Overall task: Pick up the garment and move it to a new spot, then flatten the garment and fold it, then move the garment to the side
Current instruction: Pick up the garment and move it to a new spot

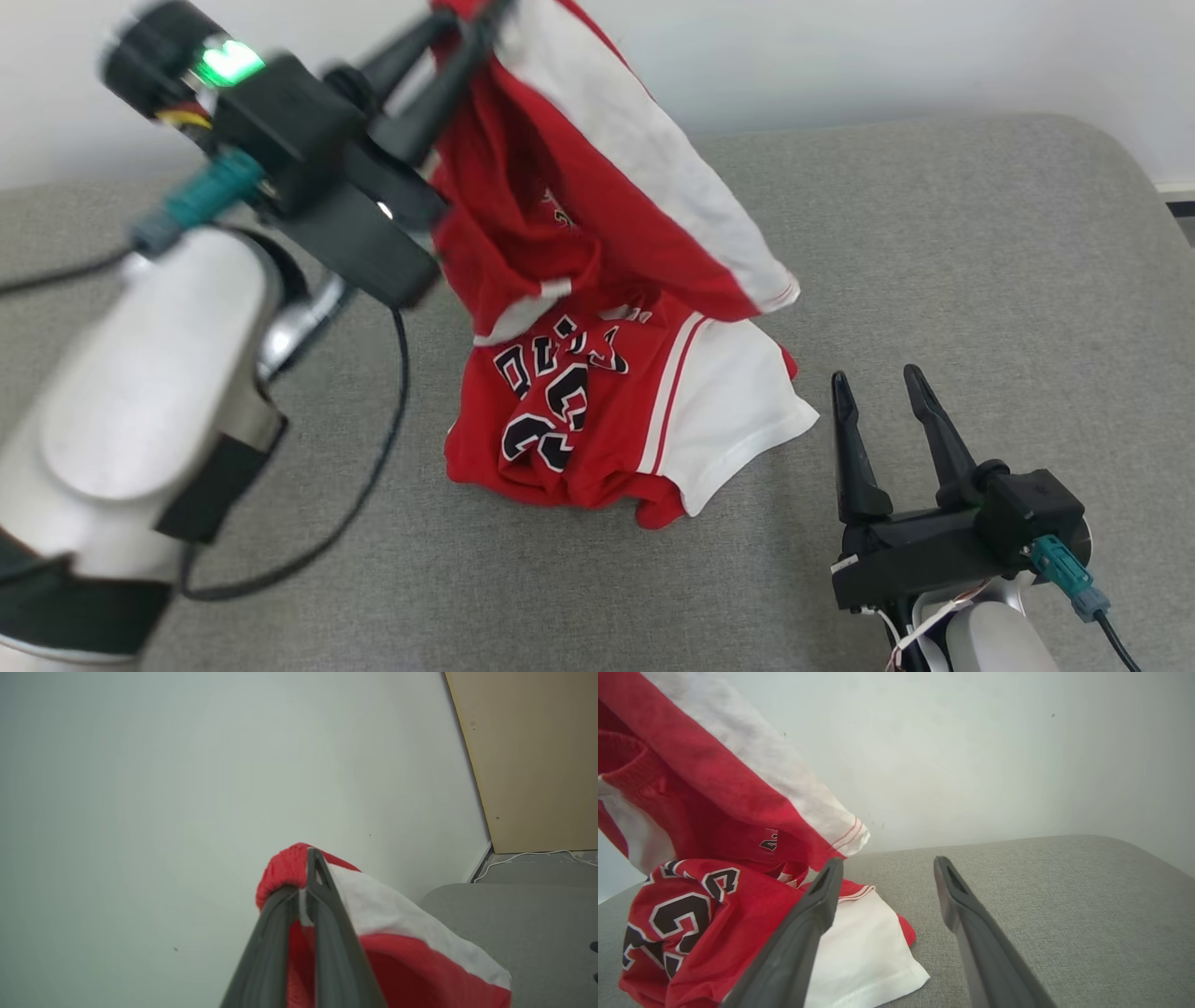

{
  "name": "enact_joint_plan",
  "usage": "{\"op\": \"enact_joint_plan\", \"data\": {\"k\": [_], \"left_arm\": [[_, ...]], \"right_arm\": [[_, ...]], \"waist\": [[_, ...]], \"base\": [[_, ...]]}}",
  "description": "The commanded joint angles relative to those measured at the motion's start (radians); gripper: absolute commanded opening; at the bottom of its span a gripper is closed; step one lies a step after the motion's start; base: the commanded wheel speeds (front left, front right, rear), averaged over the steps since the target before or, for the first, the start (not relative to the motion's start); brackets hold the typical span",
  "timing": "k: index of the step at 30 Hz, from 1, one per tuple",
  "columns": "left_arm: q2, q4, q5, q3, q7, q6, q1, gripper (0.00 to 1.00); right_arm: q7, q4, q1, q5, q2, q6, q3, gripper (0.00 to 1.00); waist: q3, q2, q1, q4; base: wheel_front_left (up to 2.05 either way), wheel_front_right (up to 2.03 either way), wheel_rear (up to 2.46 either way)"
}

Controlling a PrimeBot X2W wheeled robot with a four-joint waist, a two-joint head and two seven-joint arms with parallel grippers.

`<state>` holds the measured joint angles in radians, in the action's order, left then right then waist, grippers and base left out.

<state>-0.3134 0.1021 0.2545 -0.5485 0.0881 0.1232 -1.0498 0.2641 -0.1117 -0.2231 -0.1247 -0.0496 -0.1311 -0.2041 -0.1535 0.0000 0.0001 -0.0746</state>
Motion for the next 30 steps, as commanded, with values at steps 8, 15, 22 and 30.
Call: {"op": "enact_joint_plan", "data": {"k": [8,15,22,30], "left_arm": [[-0.064,0.007,0.051,0.071,-0.013,-0.001,-0.083,0.0],[-0.127,0.028,0.075,0.14,0.0,-0.018,-0.102,0.0],[-0.185,0.064,0.084,0.18,0.015,-0.038,-0.064,0.0],[-0.261,0.194,0.107,0.25,0.064,-0.069,-0.007,0.0]], "right_arm": [[0.001,0.001,0.027,-0.009,-0.002,0.001,0.01,1.0],[0.001,0.009,0.03,0.01,-0.002,0.001,0.013,1.0],[0.001,0.037,0.022,0.024,-0.002,0.001,0.012,1.0],[0.001,0.054,0.006,0.052,-0.002,0.001,-0.004,1.0]], "waist": [[0.017,0.0,-0.0001,0.0],[0.017,0.0,-0.0001,0.068],[0.001,0.0,-0.0001,0.157],[-0.028,0.0,-0.0001,0.228]], "base": [[0.0,0.0,0.0],[0.0,0.0,0.0],[0.0,0.0,0.0],[0.0,0.0,0.0]]}}
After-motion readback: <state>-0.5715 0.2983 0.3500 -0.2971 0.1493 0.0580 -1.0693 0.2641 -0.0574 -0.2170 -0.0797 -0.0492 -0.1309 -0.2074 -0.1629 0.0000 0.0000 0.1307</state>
